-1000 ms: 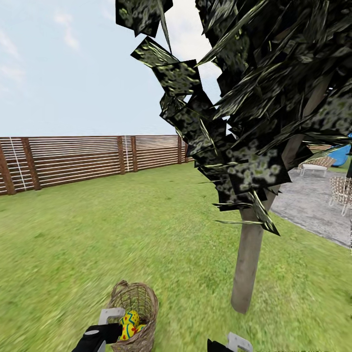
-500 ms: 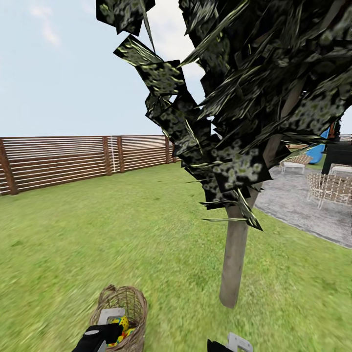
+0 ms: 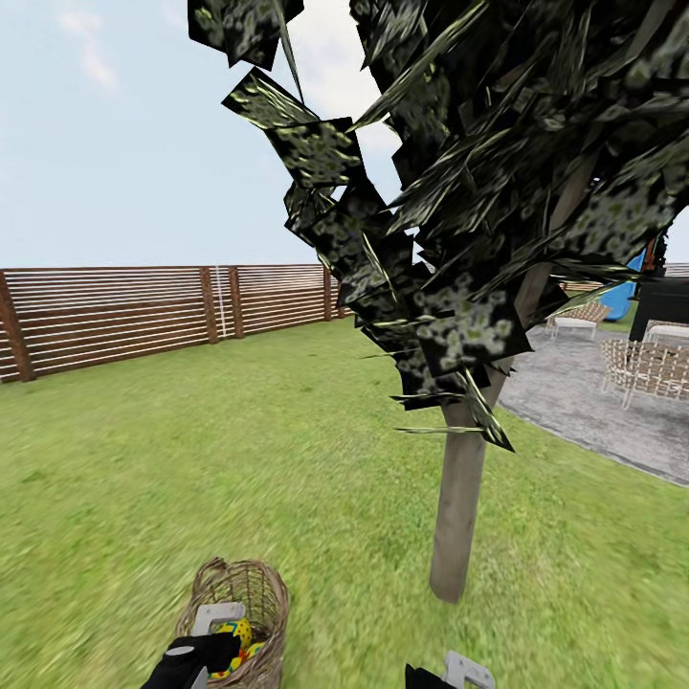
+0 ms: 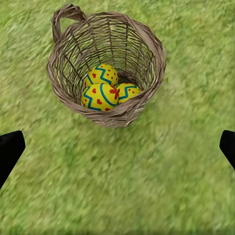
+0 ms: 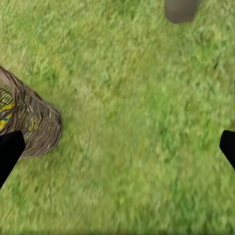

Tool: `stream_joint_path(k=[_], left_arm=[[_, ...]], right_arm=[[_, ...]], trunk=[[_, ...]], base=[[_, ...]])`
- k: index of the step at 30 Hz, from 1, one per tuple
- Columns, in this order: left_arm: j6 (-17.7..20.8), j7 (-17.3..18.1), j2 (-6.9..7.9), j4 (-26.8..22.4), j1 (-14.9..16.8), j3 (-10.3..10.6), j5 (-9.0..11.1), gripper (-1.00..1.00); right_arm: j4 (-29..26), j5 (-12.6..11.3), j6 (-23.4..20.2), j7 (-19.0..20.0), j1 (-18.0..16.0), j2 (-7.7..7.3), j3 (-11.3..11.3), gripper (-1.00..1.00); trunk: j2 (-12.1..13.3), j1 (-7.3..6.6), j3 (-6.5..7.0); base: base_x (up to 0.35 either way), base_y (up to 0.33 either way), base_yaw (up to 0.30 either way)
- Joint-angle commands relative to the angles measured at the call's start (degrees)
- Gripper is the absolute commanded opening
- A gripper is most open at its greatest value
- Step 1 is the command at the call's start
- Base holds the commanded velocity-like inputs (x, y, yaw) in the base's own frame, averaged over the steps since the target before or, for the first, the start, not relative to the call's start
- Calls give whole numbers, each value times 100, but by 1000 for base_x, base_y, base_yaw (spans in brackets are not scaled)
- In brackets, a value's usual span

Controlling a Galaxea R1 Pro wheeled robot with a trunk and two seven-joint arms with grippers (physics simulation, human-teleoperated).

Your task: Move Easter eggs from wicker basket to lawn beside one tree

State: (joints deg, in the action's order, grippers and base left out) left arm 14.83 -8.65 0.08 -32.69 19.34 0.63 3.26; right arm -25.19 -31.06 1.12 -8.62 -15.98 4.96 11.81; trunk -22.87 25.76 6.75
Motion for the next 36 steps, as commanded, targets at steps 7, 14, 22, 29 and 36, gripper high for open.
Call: stream_joint_path(k=[7,14,22,29,36], left_arm=[[29,-23,1,-9,-1,3,35,100],[26,-11,1,-12,-1,-1,51,100],[28,48,10,-17,-1,-1,60,100],[35,67,18,-18,-1,-1,69,100],[37,73,18,-18,-1,-1,70,100]], right_arm=[[-4,-58,13,-44,-2,-8,49,100],[-4,-58,13,-44,-2,-11,48,100],[-4,-58,15,-44,-2,-13,41,100],[-4,-58,18,-44,-2,-19,41,100],[-4,-63,19,-44,-2,-21,41,100]], trunk=[[-4,2,-3],[-4,2,-3],[-4,2,-3],[-4,2,11],[-4,2,19]], base=[[0,0,0],[1,1,0],[63,101,-1],[71,236,-152],[11,290,-143]])
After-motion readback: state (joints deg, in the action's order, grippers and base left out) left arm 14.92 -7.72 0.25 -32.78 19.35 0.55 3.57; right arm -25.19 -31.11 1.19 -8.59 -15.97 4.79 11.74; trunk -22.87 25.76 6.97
